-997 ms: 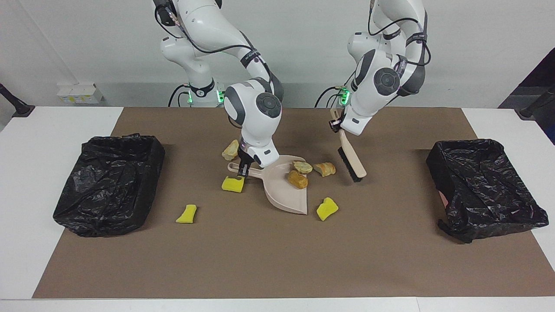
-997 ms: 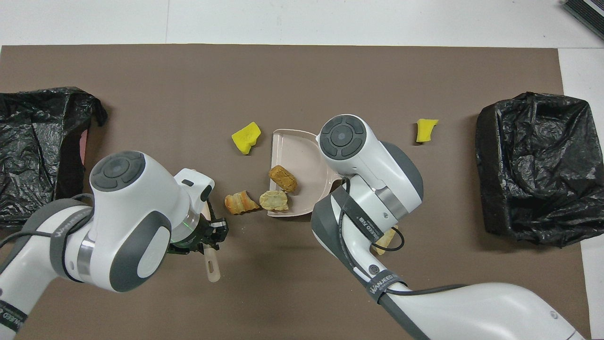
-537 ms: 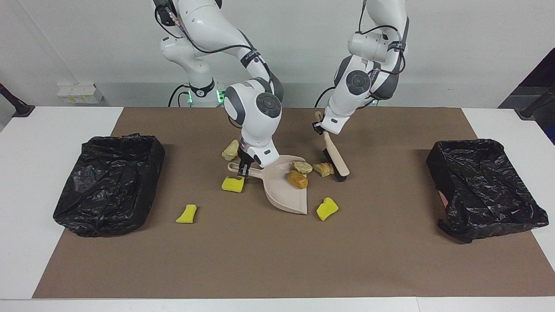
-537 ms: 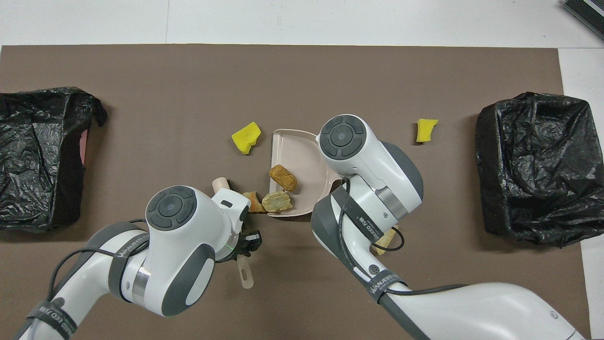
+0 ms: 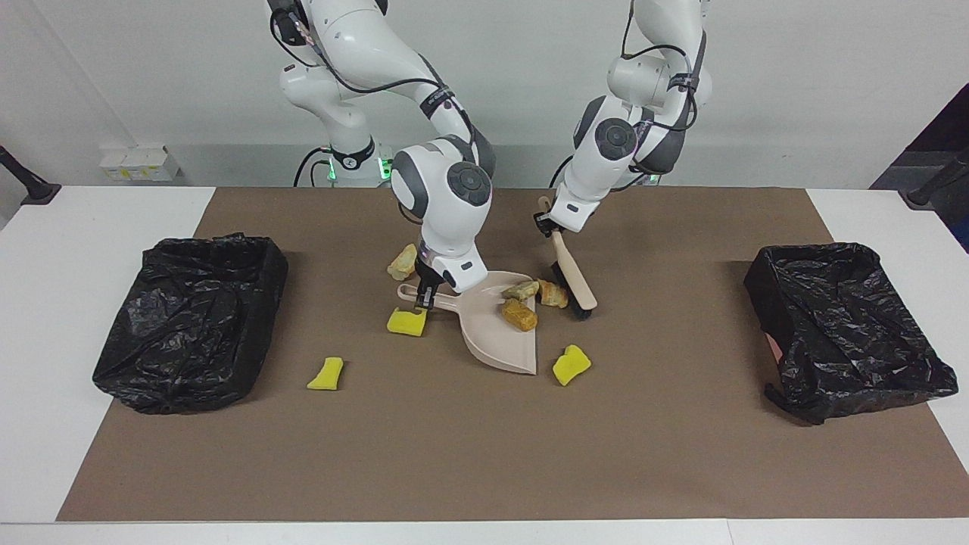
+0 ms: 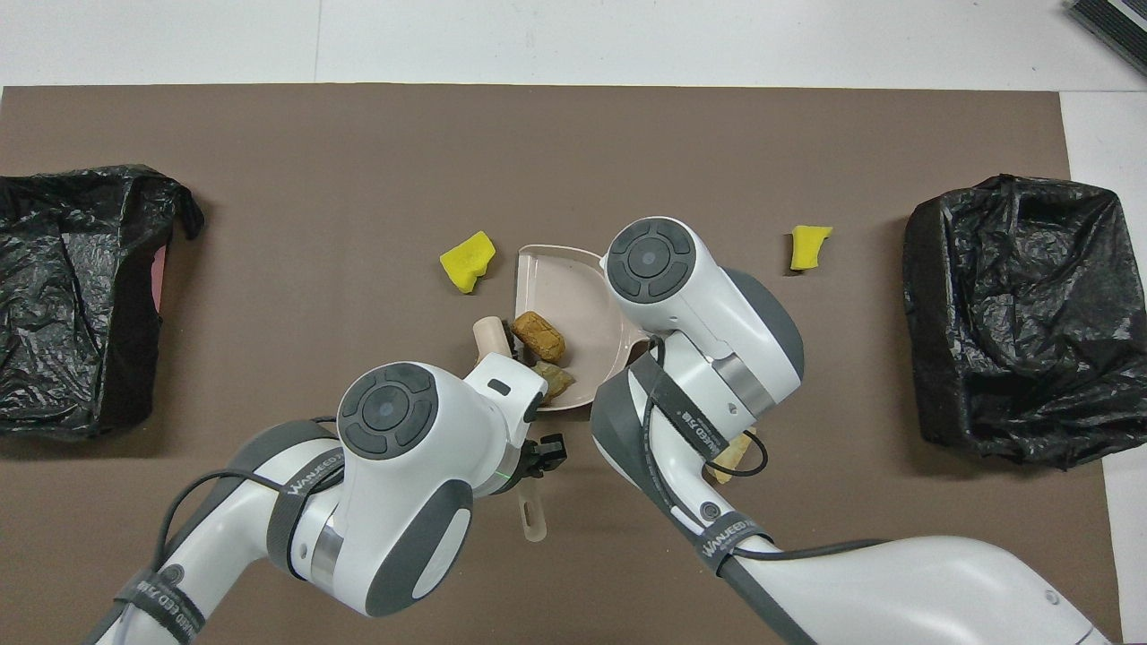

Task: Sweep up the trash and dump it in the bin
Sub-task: 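Sweep the yellow sponges toward the dustpan with the left gripper's brush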

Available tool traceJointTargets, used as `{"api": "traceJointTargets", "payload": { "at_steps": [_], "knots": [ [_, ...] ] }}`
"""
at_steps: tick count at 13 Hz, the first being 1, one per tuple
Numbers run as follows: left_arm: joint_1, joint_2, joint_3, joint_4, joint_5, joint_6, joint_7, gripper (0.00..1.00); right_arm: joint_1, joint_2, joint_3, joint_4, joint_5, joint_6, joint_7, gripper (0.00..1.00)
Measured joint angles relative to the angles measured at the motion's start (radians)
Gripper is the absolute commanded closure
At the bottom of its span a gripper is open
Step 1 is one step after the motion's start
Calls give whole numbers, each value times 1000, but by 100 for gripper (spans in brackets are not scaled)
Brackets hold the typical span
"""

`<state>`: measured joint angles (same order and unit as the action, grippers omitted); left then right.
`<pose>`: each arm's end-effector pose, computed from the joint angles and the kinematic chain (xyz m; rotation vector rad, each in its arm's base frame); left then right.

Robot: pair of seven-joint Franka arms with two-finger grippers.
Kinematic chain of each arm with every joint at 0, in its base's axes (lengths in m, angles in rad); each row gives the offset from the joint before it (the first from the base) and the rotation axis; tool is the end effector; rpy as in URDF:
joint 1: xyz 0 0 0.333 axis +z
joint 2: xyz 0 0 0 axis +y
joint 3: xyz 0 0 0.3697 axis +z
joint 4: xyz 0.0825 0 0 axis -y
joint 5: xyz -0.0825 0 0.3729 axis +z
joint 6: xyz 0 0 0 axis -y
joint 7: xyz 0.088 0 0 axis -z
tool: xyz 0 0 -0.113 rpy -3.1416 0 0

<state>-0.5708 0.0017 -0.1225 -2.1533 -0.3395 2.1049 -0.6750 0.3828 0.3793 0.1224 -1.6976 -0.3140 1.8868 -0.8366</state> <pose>0.3915 -0.3480 0.4510 2.9227 0.2389 -0.3252 0.5819 0.2830 0.4136 2.1689 1.9478 -0.3251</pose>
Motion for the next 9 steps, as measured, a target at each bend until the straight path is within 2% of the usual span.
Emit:
{"api": "traceJointTargets", "payload": {
  "at_steps": [3,6,9],
  "knots": [
    [27,-8,23,60,1,-110,154,100,0,0,0,0,0,0,0,100],
    [150,-43,35,140,6,-217,334,100,0,0,0,-1,0,0,0,100],
    [218,-41,38,144,98,-177,501,100,0,0,0,-1,0,0,0,100]
  ]
}}
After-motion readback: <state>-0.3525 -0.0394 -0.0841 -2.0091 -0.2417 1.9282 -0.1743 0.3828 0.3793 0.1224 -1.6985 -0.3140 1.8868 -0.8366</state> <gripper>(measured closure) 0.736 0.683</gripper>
